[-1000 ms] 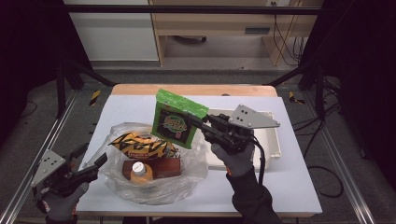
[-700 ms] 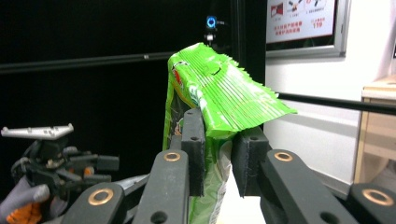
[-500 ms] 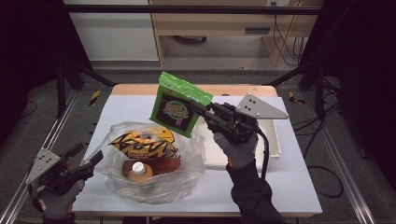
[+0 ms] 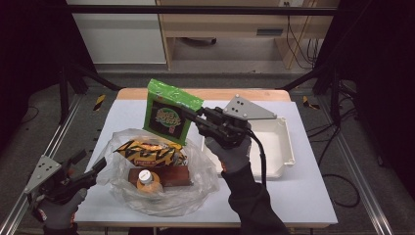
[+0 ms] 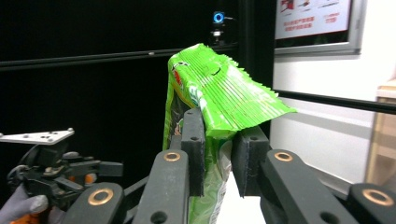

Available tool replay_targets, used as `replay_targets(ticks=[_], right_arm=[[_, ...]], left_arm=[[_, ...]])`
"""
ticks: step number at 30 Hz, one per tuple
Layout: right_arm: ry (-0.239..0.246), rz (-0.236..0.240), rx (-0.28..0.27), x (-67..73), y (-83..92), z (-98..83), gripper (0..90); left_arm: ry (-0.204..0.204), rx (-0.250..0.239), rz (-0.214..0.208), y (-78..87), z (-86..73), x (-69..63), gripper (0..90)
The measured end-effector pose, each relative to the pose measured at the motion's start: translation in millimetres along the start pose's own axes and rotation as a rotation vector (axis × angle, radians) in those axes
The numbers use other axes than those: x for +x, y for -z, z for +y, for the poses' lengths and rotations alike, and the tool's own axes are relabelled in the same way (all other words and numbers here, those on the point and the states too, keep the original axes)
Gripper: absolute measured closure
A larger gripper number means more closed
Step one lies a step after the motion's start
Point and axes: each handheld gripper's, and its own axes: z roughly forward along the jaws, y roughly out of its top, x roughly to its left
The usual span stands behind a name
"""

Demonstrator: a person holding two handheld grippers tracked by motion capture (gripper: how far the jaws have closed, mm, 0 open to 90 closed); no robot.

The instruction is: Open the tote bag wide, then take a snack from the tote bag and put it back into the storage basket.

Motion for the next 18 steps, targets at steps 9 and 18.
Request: replay_targets(ticks=[9,18], right_arm=[[0.053,-0.117,0.044,-25.8,32.9,3.8,76.8],[0.043,-0.246,0.112,-62.0,68.8,-11.9,76.8]], left_arm=[[-0.002,0.011,0.010,1.9,-1.3,6.8,24.9],[-0.013,0.029,0.013,-0.8,-3.3,6.2,25.3]])
